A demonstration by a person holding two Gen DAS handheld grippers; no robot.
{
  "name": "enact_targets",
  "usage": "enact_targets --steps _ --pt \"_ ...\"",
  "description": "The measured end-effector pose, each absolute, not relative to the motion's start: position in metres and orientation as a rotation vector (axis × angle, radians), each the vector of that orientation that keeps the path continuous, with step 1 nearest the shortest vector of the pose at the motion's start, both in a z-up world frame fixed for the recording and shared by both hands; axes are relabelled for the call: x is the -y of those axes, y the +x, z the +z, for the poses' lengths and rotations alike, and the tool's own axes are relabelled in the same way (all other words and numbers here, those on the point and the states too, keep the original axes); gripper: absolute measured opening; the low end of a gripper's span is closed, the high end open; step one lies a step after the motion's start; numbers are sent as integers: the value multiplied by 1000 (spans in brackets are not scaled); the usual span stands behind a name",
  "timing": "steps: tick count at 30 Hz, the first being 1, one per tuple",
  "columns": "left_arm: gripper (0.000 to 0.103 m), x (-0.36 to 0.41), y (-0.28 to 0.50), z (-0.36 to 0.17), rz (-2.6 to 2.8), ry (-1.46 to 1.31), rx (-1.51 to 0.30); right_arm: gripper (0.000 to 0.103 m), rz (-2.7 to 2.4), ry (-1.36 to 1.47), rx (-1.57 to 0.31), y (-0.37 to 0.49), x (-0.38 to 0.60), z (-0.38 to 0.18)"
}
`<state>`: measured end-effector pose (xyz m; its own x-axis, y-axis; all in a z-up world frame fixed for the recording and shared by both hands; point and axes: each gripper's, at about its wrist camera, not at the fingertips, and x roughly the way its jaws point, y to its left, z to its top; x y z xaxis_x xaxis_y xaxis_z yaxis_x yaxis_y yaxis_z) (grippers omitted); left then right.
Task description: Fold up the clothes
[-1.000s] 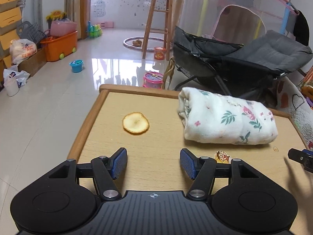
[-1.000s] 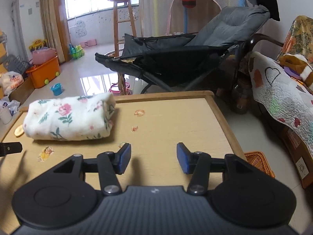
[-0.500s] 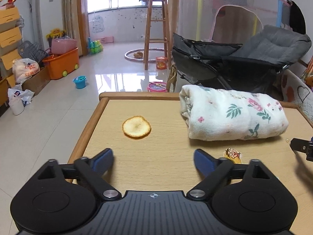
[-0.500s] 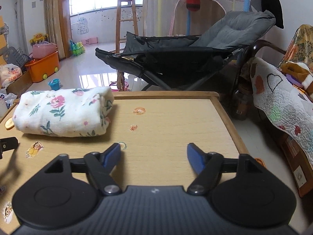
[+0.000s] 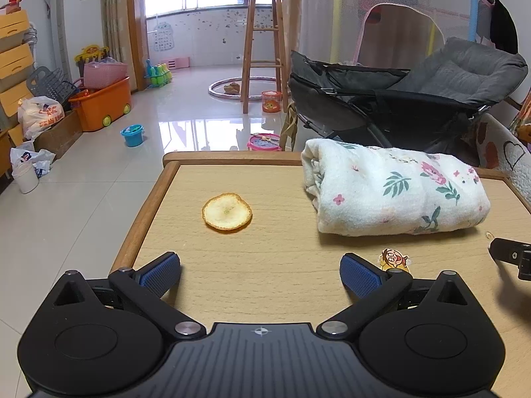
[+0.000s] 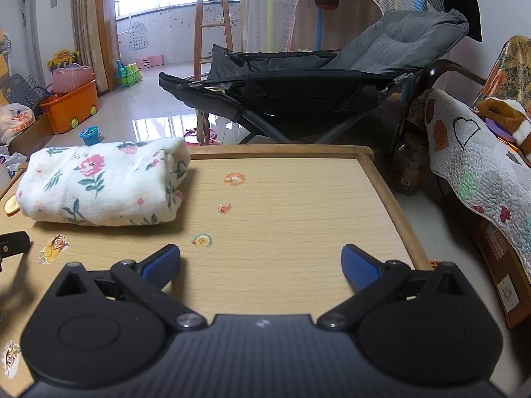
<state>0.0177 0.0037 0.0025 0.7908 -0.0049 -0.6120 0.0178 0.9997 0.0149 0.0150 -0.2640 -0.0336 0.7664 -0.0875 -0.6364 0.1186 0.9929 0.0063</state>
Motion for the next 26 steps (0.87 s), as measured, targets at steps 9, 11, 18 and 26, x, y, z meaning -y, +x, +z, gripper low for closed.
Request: enact_targets --steps 9,11,18,26 --pt "103 -3 19 2 -16 22 -659 103 -113 47 -690 15 264 -33" --pt "103 -3 19 2 -16 22 -658 103 -114 47 -690 15 264 -33" --pt "103 -3 19 3 -16 21 -659 103 -113 47 -690 15 264 -33" --pt "103 -2 18 3 -13 19 -660 103 -113 47 -690 15 264 -33"
